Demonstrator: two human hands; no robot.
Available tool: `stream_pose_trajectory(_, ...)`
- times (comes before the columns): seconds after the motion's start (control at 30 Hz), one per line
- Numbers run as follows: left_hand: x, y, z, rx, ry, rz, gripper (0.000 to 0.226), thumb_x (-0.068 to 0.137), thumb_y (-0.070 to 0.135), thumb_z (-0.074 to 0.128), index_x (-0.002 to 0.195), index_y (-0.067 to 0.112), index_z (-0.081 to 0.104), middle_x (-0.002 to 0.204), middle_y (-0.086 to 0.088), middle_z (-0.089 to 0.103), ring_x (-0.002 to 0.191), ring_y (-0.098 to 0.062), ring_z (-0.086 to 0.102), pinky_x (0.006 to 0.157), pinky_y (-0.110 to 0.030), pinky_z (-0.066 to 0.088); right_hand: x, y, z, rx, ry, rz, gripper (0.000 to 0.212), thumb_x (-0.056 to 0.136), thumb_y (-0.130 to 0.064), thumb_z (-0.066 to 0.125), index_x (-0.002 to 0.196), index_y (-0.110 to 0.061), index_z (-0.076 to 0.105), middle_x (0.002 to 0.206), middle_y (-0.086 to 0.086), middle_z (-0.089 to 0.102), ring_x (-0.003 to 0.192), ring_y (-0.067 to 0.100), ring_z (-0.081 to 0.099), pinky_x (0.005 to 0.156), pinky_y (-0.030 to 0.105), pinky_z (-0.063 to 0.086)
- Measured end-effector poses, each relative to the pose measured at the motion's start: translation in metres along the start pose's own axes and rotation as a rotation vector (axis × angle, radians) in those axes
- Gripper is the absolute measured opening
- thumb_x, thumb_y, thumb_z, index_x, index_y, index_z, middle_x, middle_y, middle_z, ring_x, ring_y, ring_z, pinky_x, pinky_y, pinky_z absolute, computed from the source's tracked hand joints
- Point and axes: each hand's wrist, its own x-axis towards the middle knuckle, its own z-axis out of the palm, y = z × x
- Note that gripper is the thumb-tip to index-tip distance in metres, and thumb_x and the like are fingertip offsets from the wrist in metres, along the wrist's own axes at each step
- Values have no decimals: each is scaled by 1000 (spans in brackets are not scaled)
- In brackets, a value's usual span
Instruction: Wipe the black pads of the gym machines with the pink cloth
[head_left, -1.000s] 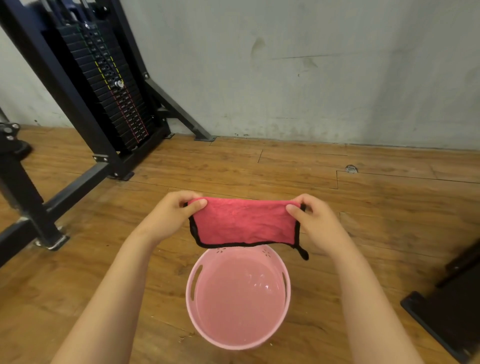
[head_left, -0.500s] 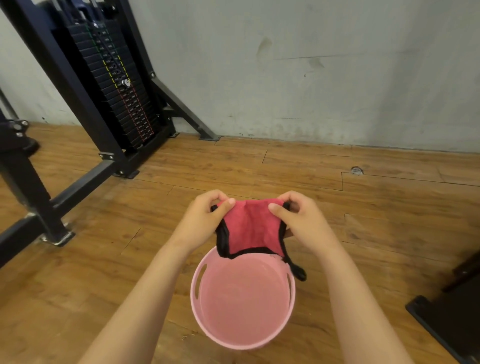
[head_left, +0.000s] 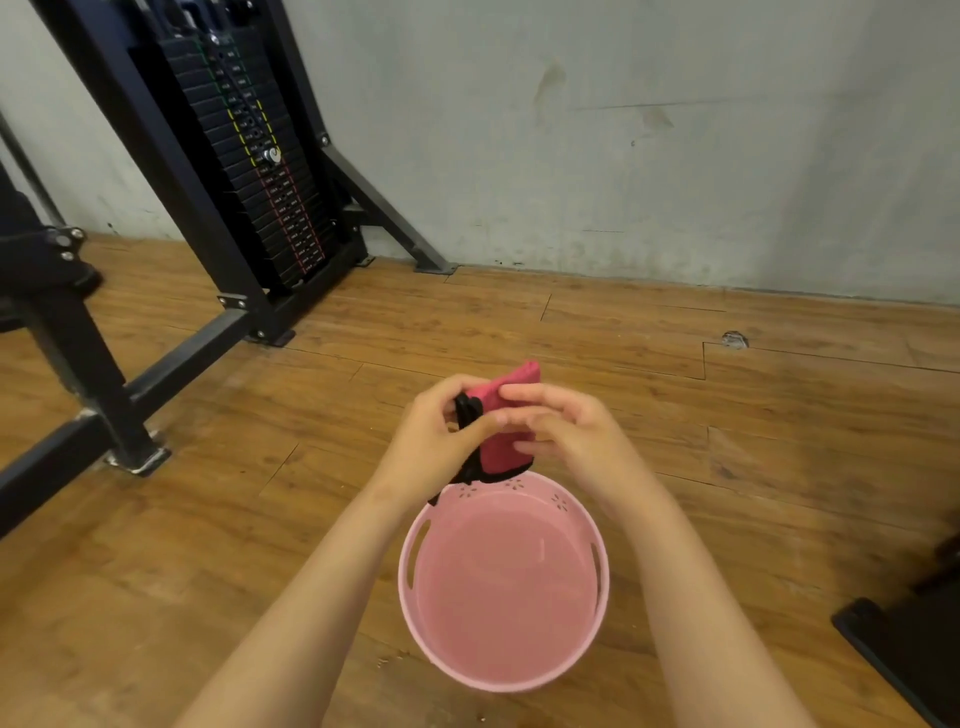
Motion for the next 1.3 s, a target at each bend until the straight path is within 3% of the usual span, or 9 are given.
stream_pose_trajectory(0.07, 0, -3, -9, -49, -22, -29, 20, 95, 6, 55, 110, 13, 66, 103, 0, 70, 98, -14, 66, 88, -35, 55, 3, 4, 4, -20, 149, -72, 29, 93, 0, 49, 110, -17, 65, 95, 0, 73, 90, 10, 66, 80, 25, 52)
stream_pose_trajectory(0.17, -6, -12, -29, -174, -59, -136, 24, 99, 6, 47, 117, 7, 63, 112, -11, 67, 103, -20, 64, 90, -37, 53, 7, 20, 8, -85, 333, -32, 41, 90, -18, 65, 129, -22, 52, 110, -6, 60, 98, 5, 56, 71, 11, 46)
stream_pose_trajectory(0.23, -11, -21, -41, -331, -47, -224, 25, 99, 13, 47, 120, 9, 61, 115, -10, 65, 102, -21, 63, 88, -38, 53, 7, 35, 15, 7, 208, 130, 57, 85, -37, 68, 136, -26, 45, 125, -10, 54, 105, 3, 55, 75, 14, 46)
stream_pose_trajectory(0.3, -18, -33, -51, -436, -8, -288, 25, 98, 19, 48, 119, 12, 60, 113, -7, 63, 97, -19, 60, 82, -36, 51, 5, 52, 24, 102, 30, 262, 54, 81, -49, 65, 127, -22, 58, 123, -4, 64, 103, 10, 64, 86, 25, 51)
stream_pose_trajectory(0.37, -26, -50, -56, -437, 66, -362, 24, 99, 19, 48, 119, 14, 58, 110, -6, 62, 92, -17, 60, 74, -29, 51, 3, 66, 37, 132, -78, 322, 36, 89, -44, 60, 114, -19, 66, 109, 5, 71, 96, 19, 69, 87, 34, 55)
stream_pose_trajectory(0.5, -45, -93, -60, -382, 180, -547, 18, 100, 17, 50, 116, 12, 57, 110, -13, 60, 84, -16, 59, 60, -23, 50, 2, 86, 59, 111, -107, 383, 19, 98, -24, 54, 109, -11, 63, 98, 10, 69, 80, 20, 69, 70, 33, 58)
stream_pose_trajectory(0.77, -81, -136, -46, -640, 205, -839, 38, 88, 5, 65, 121, 8, 47, 108, -19, 63, 87, -26, 66, 65, -35, 59, 2, 126, 83, -63, -106, 548, 8, 101, -14, 45, 99, -10, 52, 94, 10, 64, 78, 25, 67, 72, 41, 59)
stream_pose_trajectory(0.93, -88, -161, -31, -643, 230, -840, 38, 90, -2, 59, 125, 6, 47, 112, -20, 63, 92, -26, 64, 73, -34, 55, -4, 138, 90, -93, -111, 632, 10, 102, -13, 45, 92, -13, 47, 84, 10, 62, 63, 19, 65, 52, 29, 55)
stream_pose_trajectory(1.3, -83, -173, -28, -394, 209, -768, 26, 94, 9, 58, 117, 19, 55, 121, -9, 60, 103, -23, 62, 80, -30, 52, -4, 145, 87, -269, -143, 595, 11, 101, -21, 48, 102, -11, 52, 89, 7, 68, 72, 18, 67, 70, 32, 58)
